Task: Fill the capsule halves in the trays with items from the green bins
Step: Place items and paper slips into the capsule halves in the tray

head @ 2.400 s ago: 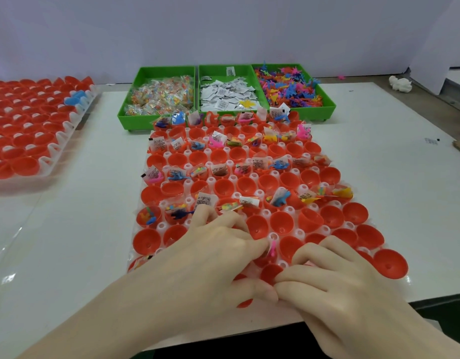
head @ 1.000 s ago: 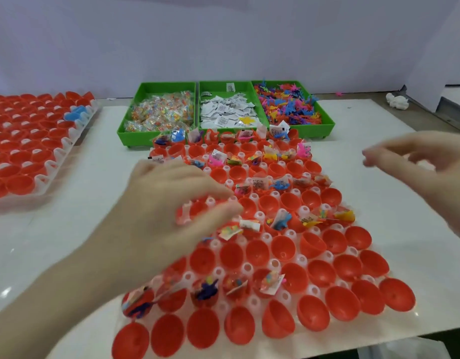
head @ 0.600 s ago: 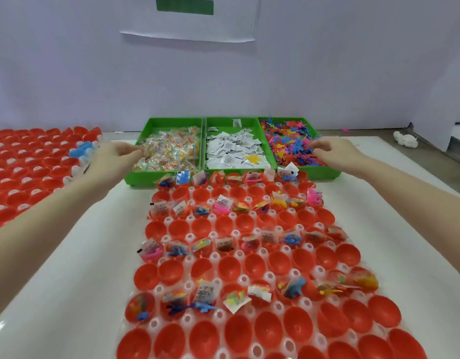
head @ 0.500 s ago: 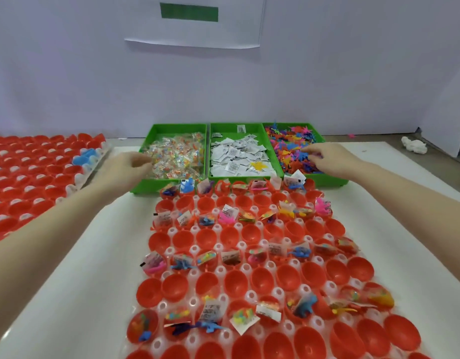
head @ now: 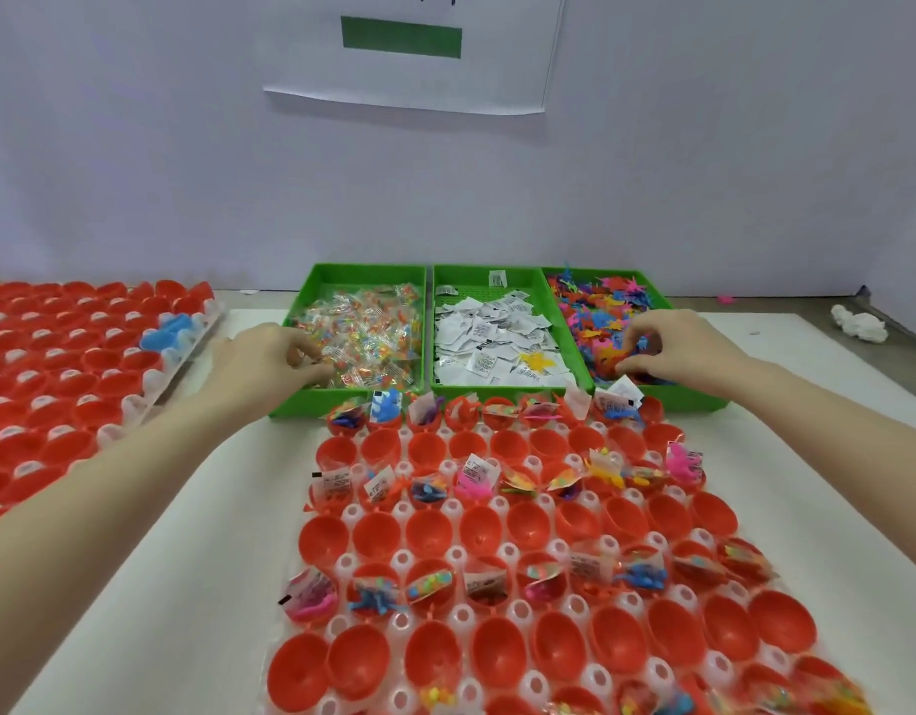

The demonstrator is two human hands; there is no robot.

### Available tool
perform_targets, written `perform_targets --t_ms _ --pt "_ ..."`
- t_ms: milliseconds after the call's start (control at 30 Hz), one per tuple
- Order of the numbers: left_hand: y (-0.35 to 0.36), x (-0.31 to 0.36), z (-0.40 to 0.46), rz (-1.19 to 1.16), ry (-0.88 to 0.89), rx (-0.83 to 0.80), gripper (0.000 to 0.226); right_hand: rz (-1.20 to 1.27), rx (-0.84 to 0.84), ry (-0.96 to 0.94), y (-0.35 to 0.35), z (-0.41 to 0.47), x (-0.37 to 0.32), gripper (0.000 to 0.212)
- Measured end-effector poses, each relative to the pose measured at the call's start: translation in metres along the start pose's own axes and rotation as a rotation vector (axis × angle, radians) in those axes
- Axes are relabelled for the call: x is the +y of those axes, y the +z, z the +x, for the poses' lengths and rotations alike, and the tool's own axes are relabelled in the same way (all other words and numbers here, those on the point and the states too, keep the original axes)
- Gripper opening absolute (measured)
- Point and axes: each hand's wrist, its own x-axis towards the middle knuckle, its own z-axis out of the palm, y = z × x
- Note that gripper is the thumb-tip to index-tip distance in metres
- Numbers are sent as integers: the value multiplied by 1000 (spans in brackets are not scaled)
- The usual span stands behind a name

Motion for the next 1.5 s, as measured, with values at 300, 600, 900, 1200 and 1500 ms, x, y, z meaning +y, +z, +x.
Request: perform_targets --t_ms 300,600,900,1200,1500 --pt "-5 -14 -6 -204 29 52 32 343 144 200 -17 -4 -1 23" --pt "-9 -16 -15 -177 132 211 12 176 -43 320 -22 -4 -5 41" --pt "-10 4 -17 -411 -9 374 25 159 32 281 -15 20 -42 11" --pt "-11 15 -18 -646 -112 201 17 27 -156 129 30 29 -112 31" --pt "-9 15 -15 -723 -315 58 26 83 -138 83 46 34 -130 35"
